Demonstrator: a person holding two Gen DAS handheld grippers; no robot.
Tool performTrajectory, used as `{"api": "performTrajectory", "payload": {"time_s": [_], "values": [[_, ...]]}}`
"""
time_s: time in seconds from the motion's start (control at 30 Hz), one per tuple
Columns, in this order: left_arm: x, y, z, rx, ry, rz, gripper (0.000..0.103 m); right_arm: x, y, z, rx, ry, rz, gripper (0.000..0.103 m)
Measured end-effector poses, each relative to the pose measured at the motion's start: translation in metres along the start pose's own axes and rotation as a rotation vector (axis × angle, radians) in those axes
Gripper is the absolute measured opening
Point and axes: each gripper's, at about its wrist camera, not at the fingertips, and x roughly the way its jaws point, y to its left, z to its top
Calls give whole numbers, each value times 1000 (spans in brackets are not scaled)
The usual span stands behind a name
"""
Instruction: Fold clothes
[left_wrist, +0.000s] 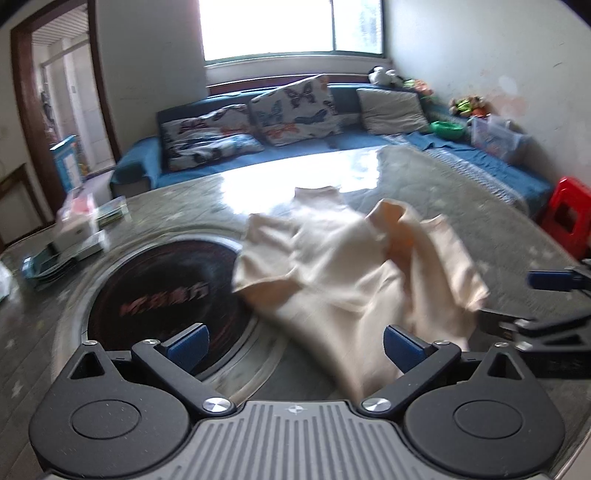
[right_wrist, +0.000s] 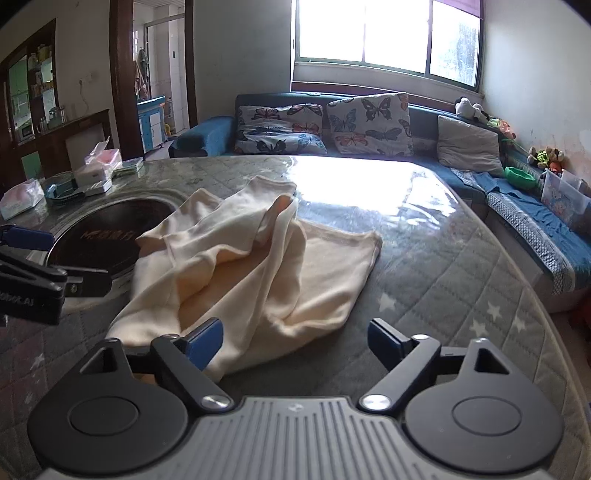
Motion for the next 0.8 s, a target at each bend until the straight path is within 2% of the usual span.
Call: {"api": "performTrajectory", "payload": {"time_s": [0.07,0.13,0.3,0.4,0.5,0.57,0.63,0.77,0.8], "values": [[7,-5,7,19,-3,-28,86,12,-8,14,8,2,0,80],[15,-10,14,39,-2,-58,81,20,-15,23,20,6,10,73],[38,-26,26,92,8,-123,72,41,-26,45,23,11,43,68],[52,-32,30,109,16,-158,61,54,-26,58,2,15,65,62],[68,-35,29,124,46,-171,43,68,-21,71,-32,19,87,60],[78,-35,27,133,72,-169,22,76,-18,76,-52,25,97,57],[81,-30,24,126,84,-170,12,88,-13,82,-75,37,103,52],[73,-17,18,88,69,-165,8,111,-8,88,-92,70,114,44],[69,-13,17,76,62,-159,8,117,-6,88,-95,81,117,39]]}}
